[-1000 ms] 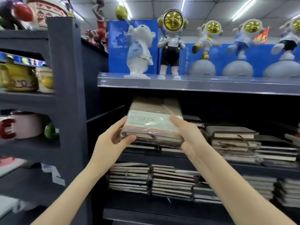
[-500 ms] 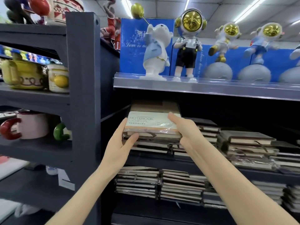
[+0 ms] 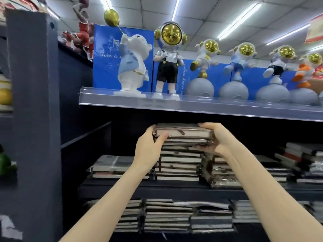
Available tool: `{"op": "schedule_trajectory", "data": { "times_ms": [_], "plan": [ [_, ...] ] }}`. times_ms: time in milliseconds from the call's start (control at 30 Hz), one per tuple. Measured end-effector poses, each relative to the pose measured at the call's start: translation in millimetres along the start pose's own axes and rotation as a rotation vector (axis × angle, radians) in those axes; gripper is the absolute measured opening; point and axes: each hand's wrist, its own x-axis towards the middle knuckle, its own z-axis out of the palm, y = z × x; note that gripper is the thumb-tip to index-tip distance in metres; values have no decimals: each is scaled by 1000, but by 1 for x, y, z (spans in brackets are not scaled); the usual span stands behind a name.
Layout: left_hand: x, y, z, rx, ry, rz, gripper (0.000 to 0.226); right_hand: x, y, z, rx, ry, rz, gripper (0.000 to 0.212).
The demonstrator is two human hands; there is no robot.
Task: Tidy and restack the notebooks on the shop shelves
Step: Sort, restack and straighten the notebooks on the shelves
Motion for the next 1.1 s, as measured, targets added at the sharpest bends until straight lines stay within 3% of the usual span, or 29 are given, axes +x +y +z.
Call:
{"op": "schedule_trajectory", "data": {
  "times_ms": [133,233,300,367,433,800,1100],
  "plan": [
    [3,3,11,33,28,17,56,5,4,-15,-121,163,-186,31],
    [0,-9,10,32,-6,69,60,-8,20,-27,-613,386,-482,41],
    [-2,-15,7,4,-90,81,67,-19,30,-38,-864,336,-644,53],
    [-3,-20,8,-35,-158,57,73,-19,35,-46,-804,48,-616,65],
    [-2,-23,13,-76,-167,39,73,-9,39,-50,-731,-85,-558,64],
    [11,-31,38,10,8,54,69,42,34,-61,-538,-75,-648,38],
    [8,-37,50,-64,-67,17,85,53,46,-63,-487,-170,-608,60]
  ]
}}
